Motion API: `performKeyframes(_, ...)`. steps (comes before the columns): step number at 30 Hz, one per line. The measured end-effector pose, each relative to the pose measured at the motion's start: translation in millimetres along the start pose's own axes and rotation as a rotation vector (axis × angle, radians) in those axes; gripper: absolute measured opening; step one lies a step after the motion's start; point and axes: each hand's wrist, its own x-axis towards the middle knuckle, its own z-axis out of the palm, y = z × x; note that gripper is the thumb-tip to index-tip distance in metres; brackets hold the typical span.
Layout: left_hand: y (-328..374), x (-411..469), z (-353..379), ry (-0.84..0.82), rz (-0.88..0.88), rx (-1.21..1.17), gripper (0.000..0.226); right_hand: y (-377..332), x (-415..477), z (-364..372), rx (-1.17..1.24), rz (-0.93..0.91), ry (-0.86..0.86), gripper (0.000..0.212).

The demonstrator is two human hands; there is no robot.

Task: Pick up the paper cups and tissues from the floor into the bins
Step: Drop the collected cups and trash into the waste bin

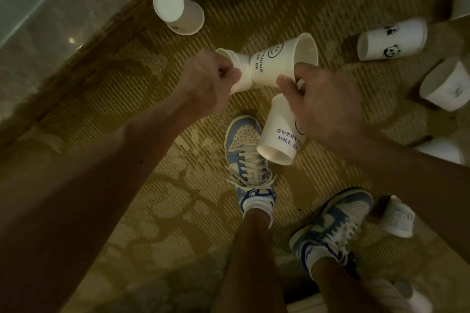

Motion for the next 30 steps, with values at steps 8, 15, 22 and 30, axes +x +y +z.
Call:
performKeyframes(8,15,-43,-15,0.087,0.048,0.01,0.032,-18,-12,-22,-0.062,0.055,0.006,0.031)
performKeyframes(15,24,-73,-38,0.182,0.08,0.025,0.024,-41,-30,-57,0.041,0.033,-0.024,0.029)
performKeyframes(22,49,-109,-68,0.164,0.026,-0.09,0.031,-47,-60,-85,0.18,0.22,-0.03,0.031)
performKeyframes(30,107,-201,-123,0.314,-0.075,-0.381,0.026,-86,-114,-159,0.577,0.362,-0.126,0.031)
